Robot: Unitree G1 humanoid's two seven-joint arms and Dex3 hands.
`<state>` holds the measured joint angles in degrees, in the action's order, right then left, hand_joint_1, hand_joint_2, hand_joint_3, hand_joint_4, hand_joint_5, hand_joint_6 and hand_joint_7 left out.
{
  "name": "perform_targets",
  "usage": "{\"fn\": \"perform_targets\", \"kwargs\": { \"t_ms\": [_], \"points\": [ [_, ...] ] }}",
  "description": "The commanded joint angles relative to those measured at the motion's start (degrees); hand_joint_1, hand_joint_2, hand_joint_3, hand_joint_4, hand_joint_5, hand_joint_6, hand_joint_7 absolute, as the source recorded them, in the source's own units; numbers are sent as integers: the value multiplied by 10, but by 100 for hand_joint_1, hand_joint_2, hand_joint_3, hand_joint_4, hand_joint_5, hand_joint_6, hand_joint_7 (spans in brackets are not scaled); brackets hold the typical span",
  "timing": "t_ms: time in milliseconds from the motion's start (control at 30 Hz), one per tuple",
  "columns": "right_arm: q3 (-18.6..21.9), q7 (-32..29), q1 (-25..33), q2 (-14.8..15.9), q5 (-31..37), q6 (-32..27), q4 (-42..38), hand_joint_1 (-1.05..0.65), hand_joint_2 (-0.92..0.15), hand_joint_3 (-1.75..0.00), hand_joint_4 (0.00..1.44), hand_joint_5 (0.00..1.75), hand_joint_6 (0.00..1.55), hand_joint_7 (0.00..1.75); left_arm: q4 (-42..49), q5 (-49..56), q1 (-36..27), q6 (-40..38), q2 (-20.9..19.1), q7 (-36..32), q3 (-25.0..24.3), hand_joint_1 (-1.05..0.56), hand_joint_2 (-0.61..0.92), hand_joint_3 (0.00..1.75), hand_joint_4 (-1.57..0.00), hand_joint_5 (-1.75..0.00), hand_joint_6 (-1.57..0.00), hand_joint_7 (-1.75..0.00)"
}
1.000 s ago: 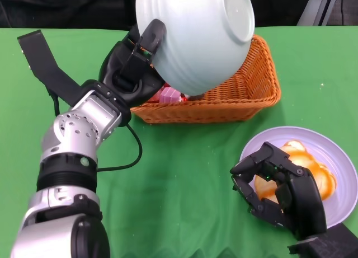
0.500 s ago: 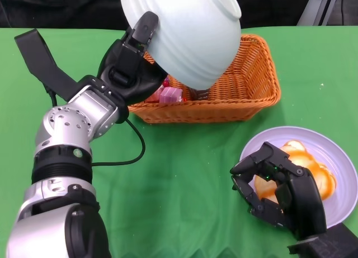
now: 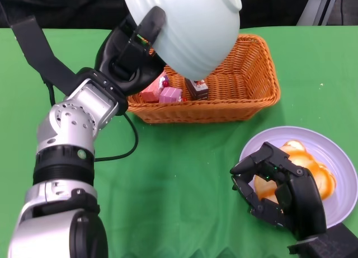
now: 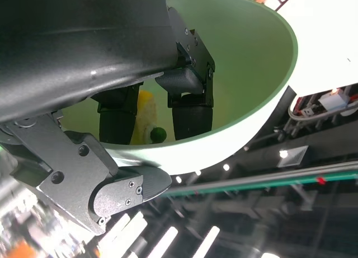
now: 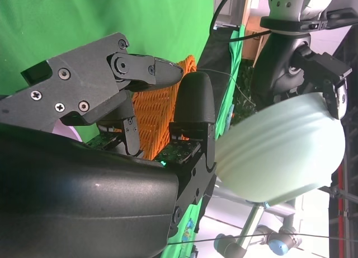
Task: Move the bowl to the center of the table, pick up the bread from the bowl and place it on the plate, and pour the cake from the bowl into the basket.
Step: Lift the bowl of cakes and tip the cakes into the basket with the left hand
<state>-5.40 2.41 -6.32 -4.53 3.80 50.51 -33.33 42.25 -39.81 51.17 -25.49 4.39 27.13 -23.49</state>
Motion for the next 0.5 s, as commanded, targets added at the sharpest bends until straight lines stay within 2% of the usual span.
{"fn": "perform_targets", "kwargs": {
  "t_ms": [33, 233, 400, 433, 500],
  "points": [
    [4, -1, 1, 0, -4, 6, -4, -15, -70, -62, 68, 148, 61, 132, -23, 20, -5, 42, -7, 22, 16, -11, 63, 110, -69, -168, -79, -148],
    [4, -6, 1, -2, 0, 4, -3, -17, -69, -62, 69, 149, 61, 132, -36, 69, -17, 132, -13, 53, 52, -12, 69, 105, -71, -167, -79, -149],
    [4, -7, -1, -1, 0, 4, -4, -16, -70, -61, 68, 150, 60, 132, -31, 121, -24, 226, -24, 81, 82, -10, 56, 121, -76, -166, -83, -143],
    [4, -6, -1, 0, 0, 4, -4, -17, -70, -60, 68, 150, 60, 132, -32, 132, -25, 245, -25, 79, 87, -11, 49, 126, -81, -163, -89, -138],
    [4, -5, -3, 2, -1, 4, -4, -17, -70, -59, 68, 150, 60, 131, -33, 154, -31, 289, -30, 80, 96, -12, 46, 130, -85, -161, -93, -134]
  ]
}}
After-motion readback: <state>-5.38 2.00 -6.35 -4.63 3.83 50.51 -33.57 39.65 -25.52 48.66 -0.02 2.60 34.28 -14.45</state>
